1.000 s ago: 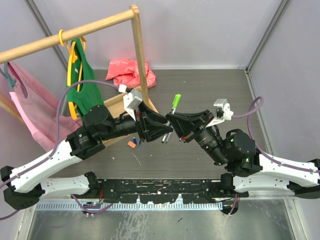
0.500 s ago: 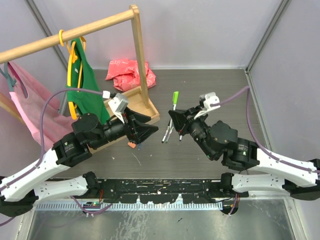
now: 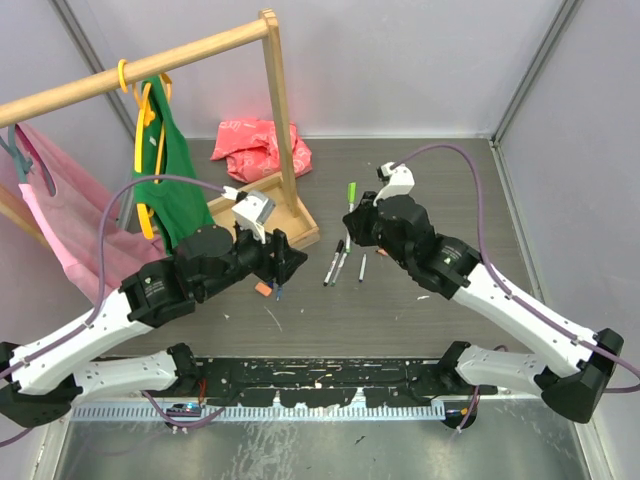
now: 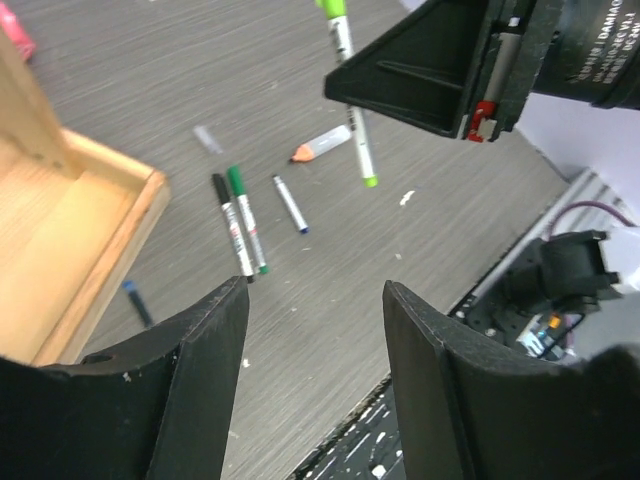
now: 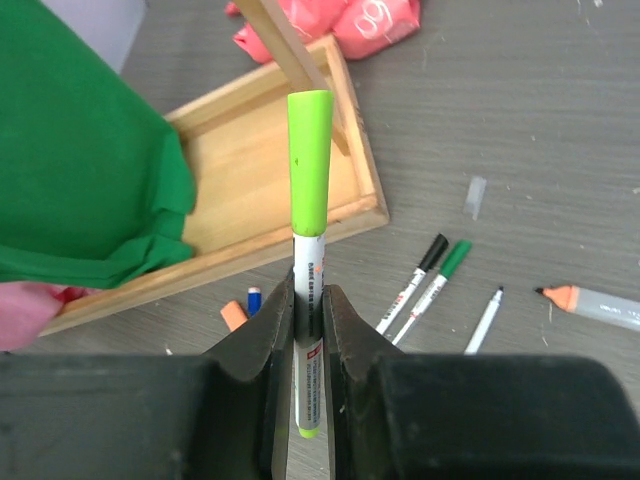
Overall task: Insert the pens into the pen caps
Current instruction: Place the pen at the center of the board.
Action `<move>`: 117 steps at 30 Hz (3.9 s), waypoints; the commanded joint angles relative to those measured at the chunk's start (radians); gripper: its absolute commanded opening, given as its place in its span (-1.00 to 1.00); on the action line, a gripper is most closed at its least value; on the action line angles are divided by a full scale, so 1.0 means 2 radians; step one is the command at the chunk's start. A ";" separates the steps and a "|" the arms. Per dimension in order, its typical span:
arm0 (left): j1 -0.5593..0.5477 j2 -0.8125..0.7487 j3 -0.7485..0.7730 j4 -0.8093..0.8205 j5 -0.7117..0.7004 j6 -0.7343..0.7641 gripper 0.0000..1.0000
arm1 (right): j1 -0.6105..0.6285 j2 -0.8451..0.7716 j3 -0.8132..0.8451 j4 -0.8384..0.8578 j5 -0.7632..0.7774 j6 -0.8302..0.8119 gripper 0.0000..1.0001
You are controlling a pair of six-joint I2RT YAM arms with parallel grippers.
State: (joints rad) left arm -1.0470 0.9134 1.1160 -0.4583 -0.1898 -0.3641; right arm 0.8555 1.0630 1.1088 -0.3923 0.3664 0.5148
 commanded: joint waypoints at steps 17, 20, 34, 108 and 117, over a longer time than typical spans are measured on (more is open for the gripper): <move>0.001 0.002 -0.017 -0.058 -0.066 -0.011 0.18 | -0.055 0.112 -0.051 -0.015 0.036 0.166 -1.00; 0.001 -0.004 -0.020 -0.060 -0.063 -0.014 0.18 | -0.054 0.130 -0.051 -0.028 0.052 0.193 -1.00; 0.001 -0.003 -0.011 -0.069 -0.054 -0.010 0.19 | -0.055 0.202 -0.046 -0.041 0.073 0.207 -1.00; 0.001 0.038 0.020 -0.067 -0.031 0.000 0.20 | -0.082 0.308 -0.063 0.004 -0.012 0.248 -0.36; 0.001 0.028 0.003 -0.050 -0.036 -0.002 0.21 | -0.083 0.226 -0.056 -0.018 0.002 0.215 -0.31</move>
State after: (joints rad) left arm -1.0458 0.9951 1.1110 -0.6258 -0.2573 -0.3771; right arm 0.6960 1.6447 0.9783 -0.4240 0.3428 0.9905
